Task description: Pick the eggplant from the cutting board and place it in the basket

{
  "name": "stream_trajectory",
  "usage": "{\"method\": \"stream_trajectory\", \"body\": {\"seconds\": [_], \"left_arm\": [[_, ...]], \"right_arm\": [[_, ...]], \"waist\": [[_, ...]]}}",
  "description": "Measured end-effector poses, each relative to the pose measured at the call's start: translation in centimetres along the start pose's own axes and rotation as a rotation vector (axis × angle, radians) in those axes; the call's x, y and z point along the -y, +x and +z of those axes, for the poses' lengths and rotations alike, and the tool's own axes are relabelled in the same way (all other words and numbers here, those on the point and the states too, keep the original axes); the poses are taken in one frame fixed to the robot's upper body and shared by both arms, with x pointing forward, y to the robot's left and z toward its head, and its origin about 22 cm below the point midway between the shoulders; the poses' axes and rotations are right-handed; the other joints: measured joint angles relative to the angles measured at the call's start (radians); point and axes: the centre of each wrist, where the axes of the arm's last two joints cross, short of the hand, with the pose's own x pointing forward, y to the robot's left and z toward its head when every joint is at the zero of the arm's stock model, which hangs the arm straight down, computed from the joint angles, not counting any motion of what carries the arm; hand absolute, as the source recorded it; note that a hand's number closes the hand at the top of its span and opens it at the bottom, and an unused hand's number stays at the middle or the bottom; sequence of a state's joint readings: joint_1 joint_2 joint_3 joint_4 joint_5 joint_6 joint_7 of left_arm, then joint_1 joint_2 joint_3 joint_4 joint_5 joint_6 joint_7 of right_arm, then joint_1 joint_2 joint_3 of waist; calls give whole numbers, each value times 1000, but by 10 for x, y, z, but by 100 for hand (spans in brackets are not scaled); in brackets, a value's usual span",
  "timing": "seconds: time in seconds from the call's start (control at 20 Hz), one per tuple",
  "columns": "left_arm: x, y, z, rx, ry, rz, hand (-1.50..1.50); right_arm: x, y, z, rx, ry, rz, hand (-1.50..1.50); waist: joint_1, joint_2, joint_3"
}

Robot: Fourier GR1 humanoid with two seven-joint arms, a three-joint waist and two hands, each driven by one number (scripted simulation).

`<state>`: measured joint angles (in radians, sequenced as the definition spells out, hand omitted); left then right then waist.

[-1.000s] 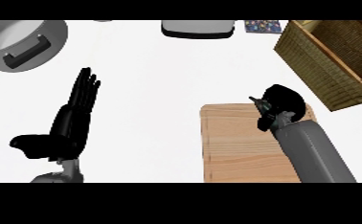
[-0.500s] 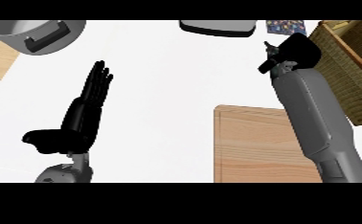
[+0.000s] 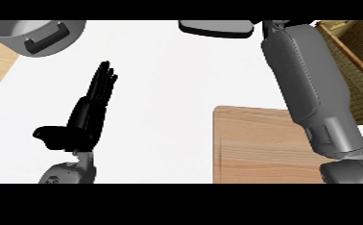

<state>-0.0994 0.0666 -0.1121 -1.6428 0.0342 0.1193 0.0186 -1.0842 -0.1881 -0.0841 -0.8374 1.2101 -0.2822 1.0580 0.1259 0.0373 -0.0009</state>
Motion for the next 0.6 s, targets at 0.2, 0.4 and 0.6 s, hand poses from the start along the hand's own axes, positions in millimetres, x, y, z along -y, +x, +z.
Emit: {"method": "stream_trajectory", "body": {"seconds": [0.2, 0.4, 0.6], "left_arm": [[-6, -3, 3, -6, 16, 1, 0], [-8, -2, 1, -8, 36, -2, 0], [-9, 1, 1, -10, 49, -1, 0]], "right_arm": [[14, 33, 8, 38, -76, -72, 150], [25, 56, 13, 37, -111, -106, 150], [32, 66, 7, -6, -142, -96, 150]], "waist": [[-9, -6, -1], [-30, -10, -1], [-48, -16, -1]]}}
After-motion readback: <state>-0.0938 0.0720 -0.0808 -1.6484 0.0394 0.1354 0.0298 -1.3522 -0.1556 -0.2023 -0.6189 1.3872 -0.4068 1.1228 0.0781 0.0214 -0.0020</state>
